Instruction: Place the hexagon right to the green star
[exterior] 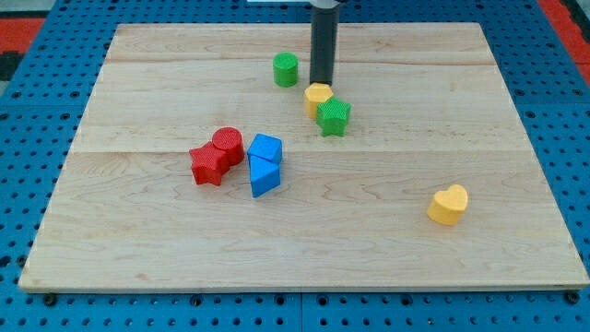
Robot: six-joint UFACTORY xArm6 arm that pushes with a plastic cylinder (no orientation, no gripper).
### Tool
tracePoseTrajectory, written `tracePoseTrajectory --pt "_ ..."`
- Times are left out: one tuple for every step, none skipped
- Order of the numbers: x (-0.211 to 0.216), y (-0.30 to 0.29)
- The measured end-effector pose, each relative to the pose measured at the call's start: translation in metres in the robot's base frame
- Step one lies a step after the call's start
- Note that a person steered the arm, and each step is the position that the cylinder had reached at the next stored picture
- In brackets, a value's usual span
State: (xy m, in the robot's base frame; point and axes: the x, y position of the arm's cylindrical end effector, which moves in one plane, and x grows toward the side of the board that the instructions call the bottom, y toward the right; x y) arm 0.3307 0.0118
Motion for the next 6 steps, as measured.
tracePoseTrajectory --pt "-0.005 -0.023" --pt "0.026 -0.006" --pt "0.05 -0.043" --pt "0.078 0.001" --pt "0.054 0.023" --pt "0.031 0.004"
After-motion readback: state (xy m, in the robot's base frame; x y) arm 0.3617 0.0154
